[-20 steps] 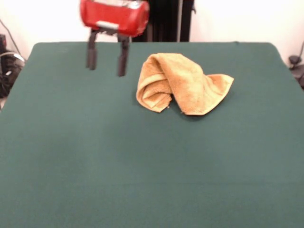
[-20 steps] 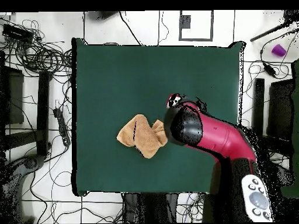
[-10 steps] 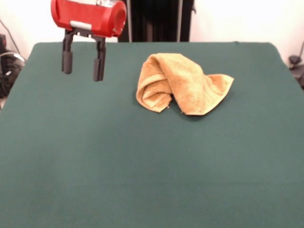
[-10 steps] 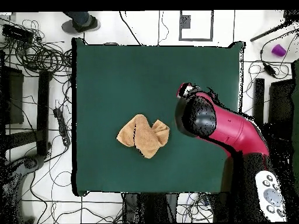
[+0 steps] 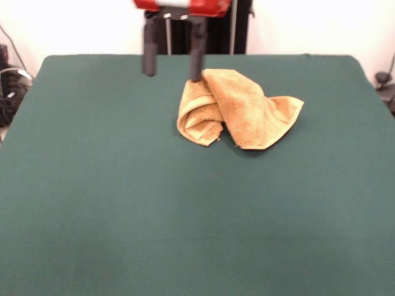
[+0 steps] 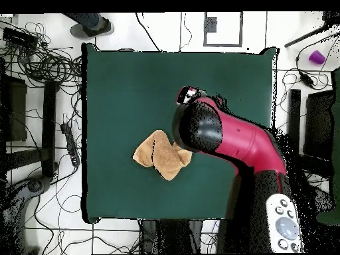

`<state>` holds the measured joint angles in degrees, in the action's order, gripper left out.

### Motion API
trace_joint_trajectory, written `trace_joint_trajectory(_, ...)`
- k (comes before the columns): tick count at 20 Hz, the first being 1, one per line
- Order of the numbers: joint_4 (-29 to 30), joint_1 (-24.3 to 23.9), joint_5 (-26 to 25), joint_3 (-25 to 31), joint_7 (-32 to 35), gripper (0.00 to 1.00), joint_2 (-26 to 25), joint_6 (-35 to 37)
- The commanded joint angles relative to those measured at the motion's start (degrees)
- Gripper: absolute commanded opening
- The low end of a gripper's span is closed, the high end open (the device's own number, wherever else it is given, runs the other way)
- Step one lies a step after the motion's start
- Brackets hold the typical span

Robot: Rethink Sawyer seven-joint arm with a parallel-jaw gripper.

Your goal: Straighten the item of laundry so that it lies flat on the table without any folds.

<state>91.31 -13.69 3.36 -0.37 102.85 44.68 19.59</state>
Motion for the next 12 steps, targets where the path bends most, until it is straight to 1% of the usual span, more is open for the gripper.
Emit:
trace_joint_trajectory(1, 3.7, 5.0, 4.2, 5.2, 11.8, 1.00, -1.8, 6.5)
trace_joint_trajectory(4, 1.5, 8.7, 4.5, 2.1, 13.6, 1.00, -3.0, 7.3)
trace_joint_trajectory(6, -0.2, 10.3, 4.6, 0.5, 14.1, 1.00, -4.3, 8.1)
trace_joint_trajectory(10, -0.3, 10.5, 5.4, 0.6, 12.9, 1.00, -5.9, 6.6)
trace_joint_trajectory(12, 0.2, 10.1, 5.9, 1.6, 12.2, 1.00, -6.2, 5.3)
